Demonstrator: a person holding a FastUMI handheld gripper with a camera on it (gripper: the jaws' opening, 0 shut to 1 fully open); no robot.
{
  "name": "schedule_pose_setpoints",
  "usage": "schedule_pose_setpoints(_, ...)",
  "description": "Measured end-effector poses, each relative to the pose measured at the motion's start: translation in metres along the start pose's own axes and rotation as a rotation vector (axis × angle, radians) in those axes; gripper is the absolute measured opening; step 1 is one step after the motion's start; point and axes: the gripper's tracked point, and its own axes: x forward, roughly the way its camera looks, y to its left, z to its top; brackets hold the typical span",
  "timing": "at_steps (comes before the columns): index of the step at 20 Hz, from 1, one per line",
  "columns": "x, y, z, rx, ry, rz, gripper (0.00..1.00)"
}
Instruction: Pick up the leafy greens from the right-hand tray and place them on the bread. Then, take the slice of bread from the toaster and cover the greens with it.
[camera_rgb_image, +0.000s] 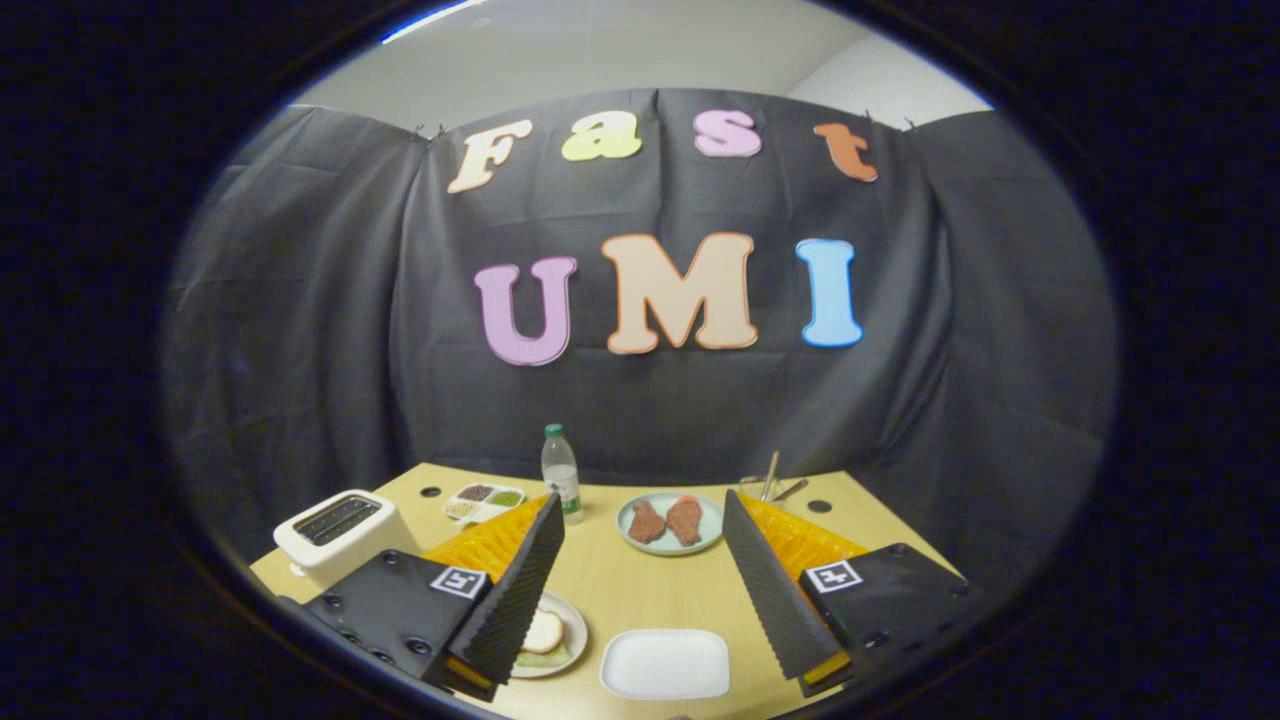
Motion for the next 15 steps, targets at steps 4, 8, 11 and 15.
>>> schedule_pose_setpoints(4, -0.028, -0.026, 0.038, -0.041, -0.106, -0.101, 1.00)
schedule_pose_setpoints(8, -0.047, -0.039, 0.047, -0.080, -0.162, -0.172, 1.00)
schedule_pose_setpoints(11, -0.054, -0.041, 0.046, -0.081, -0.159, -0.190, 0.99)
schedule_pose_setpoints(15, -0.059, -0.042, 0.049, -0.075, -0.166, -0.189, 1.00)
